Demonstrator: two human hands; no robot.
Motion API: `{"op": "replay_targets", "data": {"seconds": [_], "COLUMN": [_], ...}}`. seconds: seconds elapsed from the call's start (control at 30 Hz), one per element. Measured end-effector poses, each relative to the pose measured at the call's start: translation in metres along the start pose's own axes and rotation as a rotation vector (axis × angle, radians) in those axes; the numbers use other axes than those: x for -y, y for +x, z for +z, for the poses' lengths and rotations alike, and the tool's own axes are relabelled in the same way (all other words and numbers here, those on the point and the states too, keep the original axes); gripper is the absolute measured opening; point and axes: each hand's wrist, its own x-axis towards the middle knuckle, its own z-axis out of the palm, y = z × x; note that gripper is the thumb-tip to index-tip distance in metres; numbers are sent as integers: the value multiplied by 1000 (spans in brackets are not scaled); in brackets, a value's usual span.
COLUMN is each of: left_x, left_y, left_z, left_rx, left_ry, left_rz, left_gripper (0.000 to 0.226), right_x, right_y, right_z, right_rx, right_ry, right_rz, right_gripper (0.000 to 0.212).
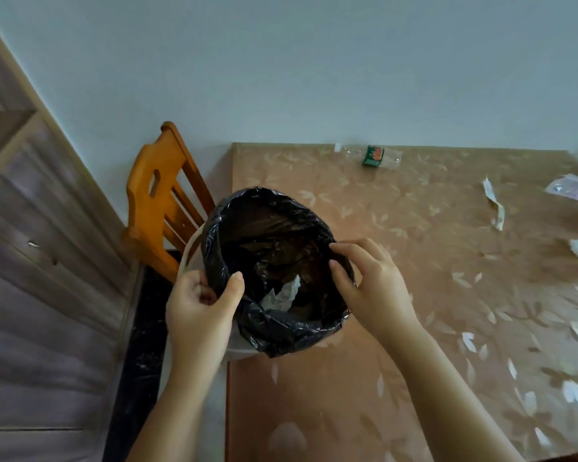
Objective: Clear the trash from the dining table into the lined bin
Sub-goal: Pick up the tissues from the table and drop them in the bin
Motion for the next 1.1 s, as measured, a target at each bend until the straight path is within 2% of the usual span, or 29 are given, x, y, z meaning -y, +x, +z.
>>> {"op": "replay_targets", "data": {"seconds": [0.2, 0.43, 0.67, 0.87, 1.1], "left_x": [12, 18, 2, -14, -35], "left_y": [24, 71, 119, 173, 238], "left_z": [-59, -158, -229, -248, -218], "left_rx": [-8, 74, 47, -33, -27], "left_ry": [-48, -127, -162, -130, -146], "left_rz": [-48, -60, 50, 183, 321], "left_gripper": [21, 24, 16, 34, 26], "right_x": [56, 149, 225, 256, 247], "right_y": [-8, -18, -4, 32, 95], "right_z": [29, 68, 101, 113, 126], "right_rx": [44, -62, -102, -146, -201], "right_ry": [-28, -53, -65, -84, -119], "right_rz": [-23, 30, 17, -12, 28], "right_gripper": [30, 29, 30, 27, 29]}}
